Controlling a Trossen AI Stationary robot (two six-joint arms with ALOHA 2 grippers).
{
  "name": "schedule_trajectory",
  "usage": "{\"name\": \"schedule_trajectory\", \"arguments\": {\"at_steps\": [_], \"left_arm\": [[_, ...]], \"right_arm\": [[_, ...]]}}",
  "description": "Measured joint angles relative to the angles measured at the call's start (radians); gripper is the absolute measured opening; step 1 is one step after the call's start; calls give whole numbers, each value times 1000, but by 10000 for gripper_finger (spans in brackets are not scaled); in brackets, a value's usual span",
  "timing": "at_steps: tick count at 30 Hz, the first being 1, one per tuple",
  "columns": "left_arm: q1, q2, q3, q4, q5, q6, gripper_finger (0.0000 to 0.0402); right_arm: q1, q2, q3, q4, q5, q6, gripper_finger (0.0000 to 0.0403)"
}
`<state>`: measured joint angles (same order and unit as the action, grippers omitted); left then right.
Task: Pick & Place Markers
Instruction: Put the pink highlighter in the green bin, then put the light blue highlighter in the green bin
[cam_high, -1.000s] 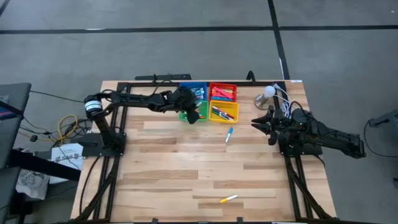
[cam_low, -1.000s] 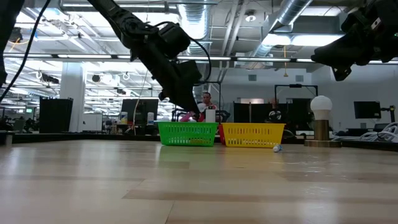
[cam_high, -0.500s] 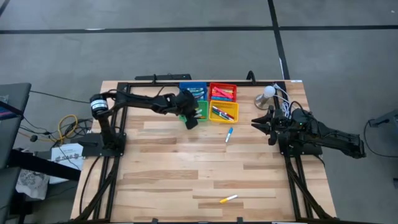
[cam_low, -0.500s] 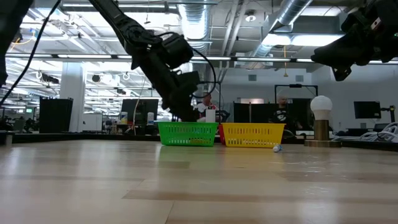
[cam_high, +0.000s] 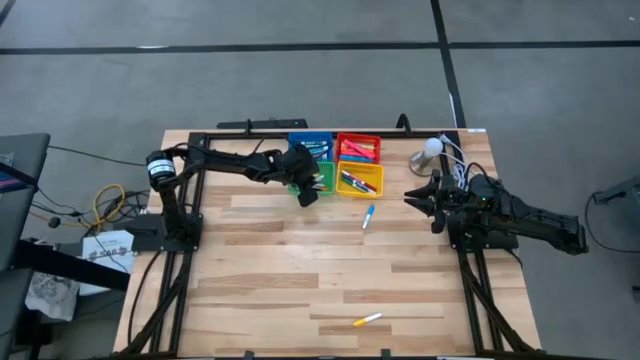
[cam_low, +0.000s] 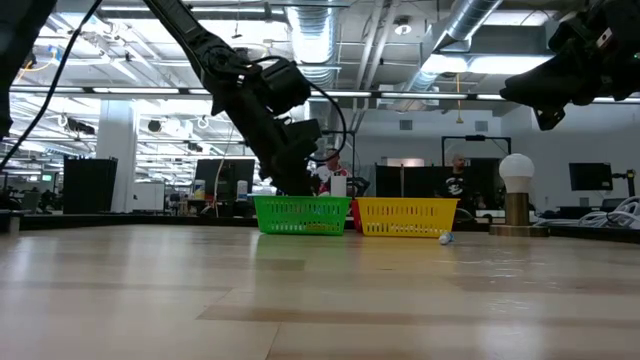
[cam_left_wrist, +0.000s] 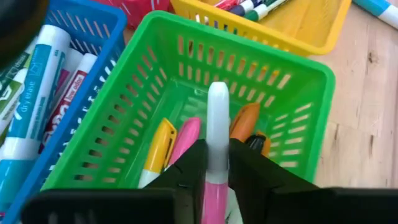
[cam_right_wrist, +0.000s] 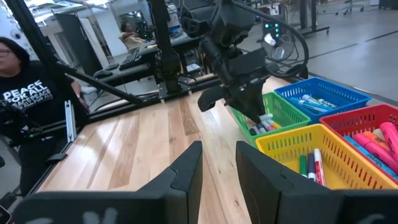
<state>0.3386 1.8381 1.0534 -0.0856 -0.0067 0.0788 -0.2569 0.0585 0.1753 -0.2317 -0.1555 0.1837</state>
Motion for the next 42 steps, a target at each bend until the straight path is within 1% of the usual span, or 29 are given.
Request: {"name": "schedule_trajectory", "arguments": {"at_steps": [8, 12, 16, 20, 25, 30, 35, 37, 42], "left_arm": [[0, 0, 0, 2, 0, -1, 134], [0, -33, 0, 1, 0, -2, 155], [0, -114, 0, 6, 0, -8, 161], [-14, -232, 0, 16, 0, -23, 159], [-62, -380, 0, 40, 0, -130, 161], [-176, -461, 0, 92, 0, -253, 158], [-328, -457, 0, 199, -5, -325, 155], [-391, -448, 0, 234, -41, -329, 154], [-516, -403, 0, 341, -206, -331, 154]], "right_arm": [[0, 0, 0, 0, 0, 0, 87], [0, 0, 0, 0, 0, 0, 87], [0, 0, 0, 0, 0, 0, 87], [0, 0, 0, 0, 0, 0, 87], [0, 0, 0, 0, -1, 0, 87], [0, 0, 0, 0, -1, 0, 87], [0, 0, 0, 0, -1, 0, 87], [0, 0, 0, 0, -2, 0, 87], [0, 0, 0, 0, -1, 0, 87]]}}
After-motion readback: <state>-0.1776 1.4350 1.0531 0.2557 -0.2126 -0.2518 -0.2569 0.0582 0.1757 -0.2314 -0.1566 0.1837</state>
